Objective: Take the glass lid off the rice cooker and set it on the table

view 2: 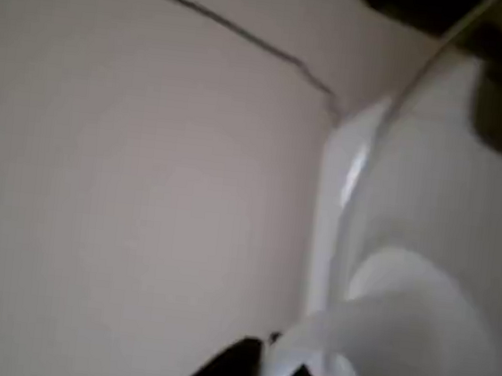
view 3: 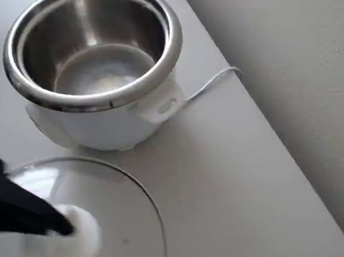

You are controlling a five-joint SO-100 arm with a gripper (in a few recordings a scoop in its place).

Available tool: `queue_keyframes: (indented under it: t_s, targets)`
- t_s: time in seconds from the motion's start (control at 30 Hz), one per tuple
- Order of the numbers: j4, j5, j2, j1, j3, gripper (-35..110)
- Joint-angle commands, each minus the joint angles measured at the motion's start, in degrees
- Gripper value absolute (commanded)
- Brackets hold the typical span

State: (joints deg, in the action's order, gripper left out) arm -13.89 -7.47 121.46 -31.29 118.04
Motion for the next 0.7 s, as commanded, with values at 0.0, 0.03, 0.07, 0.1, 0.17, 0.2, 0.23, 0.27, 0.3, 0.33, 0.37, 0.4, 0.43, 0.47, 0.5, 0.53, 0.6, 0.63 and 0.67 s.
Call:
queue_keyframes:
  t_s: [0.0, 0.03, 0.07, 0.1, 0.17, 0.2, 0.23, 0.27, 0.3, 0.33, 0.37, 0.4, 0.43, 0.47, 0.5, 0.53, 0.6, 0.63, 0.67]
  targets:
    - [5.0, -0.4, -4.7, 3.1, -2.0, 0]
    - [5.4, -0.4, -6.7, 3.8, -2.0, 0]
    - [5.6, -0.4, -8.3, 4.3, -2.0, 0]
    - [5.8, -0.4, -9.9, 4.8, -2.0, 0]
    - [6.3, -0.4, -12.7, 5.7, -2.0, 0]
    - [6.4, -0.3, -14.1, 6.2, -2.0, 0]
    - [6.4, -0.1, -15.3, 6.7, -2.0, 0]
    - [6.4, 0.0, -16.3, 7.4, -2.0, 0]
    - [6.4, 0.1, -17.5, 8.1, -2.0, 0]
    - [6.4, 0.1, -18.5, 8.9, -2.0, 0]
    - [6.3, 0.1, -19.4, 9.5, -2.0, 0]
    - [6.2, 0.1, -20.1, 10.1, -2.0, 0]
    - [6.2, 0.1, -21.0, 10.5, -2.0, 0]
    - [6.1, 0.1, -21.9, 10.9, -2.0, 0]
    - [5.9, 0.1, -22.9, 11.2, -2.0, 0]
    - [5.7, 0.1, -23.8, 11.2, -2.0, 0]
    - [5.6, -0.3, -25.9, 11.2, -2.0, 1]
    - [5.6, -0.4, -27.0, 10.9, -2.0, 2]
    - [5.7, -0.6, -27.9, 10.5, -2.0, 3]
